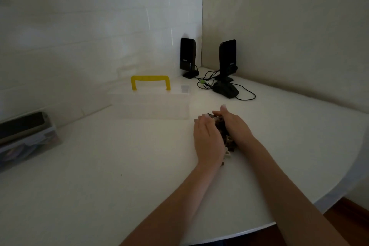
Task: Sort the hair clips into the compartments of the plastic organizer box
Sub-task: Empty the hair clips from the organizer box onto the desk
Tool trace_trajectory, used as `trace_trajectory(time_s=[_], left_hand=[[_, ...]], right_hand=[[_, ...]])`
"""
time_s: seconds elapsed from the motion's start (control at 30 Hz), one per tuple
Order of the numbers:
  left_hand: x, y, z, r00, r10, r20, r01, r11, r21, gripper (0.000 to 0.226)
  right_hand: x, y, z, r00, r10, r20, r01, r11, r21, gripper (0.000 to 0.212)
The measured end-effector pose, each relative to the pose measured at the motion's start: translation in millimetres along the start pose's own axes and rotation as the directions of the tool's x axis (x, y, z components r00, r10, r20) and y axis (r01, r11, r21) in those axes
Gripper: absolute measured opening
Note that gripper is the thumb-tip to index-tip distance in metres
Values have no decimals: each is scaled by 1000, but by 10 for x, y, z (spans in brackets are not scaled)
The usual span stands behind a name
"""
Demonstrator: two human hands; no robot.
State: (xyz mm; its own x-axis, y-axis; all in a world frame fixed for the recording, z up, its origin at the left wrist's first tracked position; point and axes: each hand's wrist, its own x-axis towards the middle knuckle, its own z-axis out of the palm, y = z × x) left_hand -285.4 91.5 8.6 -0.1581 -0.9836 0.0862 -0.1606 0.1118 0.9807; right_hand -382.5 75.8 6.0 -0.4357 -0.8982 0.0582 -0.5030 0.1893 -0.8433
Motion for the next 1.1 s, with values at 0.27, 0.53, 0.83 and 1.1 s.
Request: trace_trajectory(time_s=[0.27,0.53,0.83,1.1], left_hand=[[62,-10,-460,989,39,-144,-51,996,-79,40],[747,-409,-1648,872,335,-358,-193,905,379,35],[986,-487,-2116,854,508,113,-424,551,719,49],[1280,-414,-2021,788,528,315,-511,277,814,58]], right_hand=[[-101,-33,-60,970,-32,-241,97,961,261,39],[-210,-752,392,831,-549,88,544,769,-336,27],[-38,-896,933,856,-429,289,514,645,-565,58],[67,-879,1058,890,-443,106,413,684,-601,55]])
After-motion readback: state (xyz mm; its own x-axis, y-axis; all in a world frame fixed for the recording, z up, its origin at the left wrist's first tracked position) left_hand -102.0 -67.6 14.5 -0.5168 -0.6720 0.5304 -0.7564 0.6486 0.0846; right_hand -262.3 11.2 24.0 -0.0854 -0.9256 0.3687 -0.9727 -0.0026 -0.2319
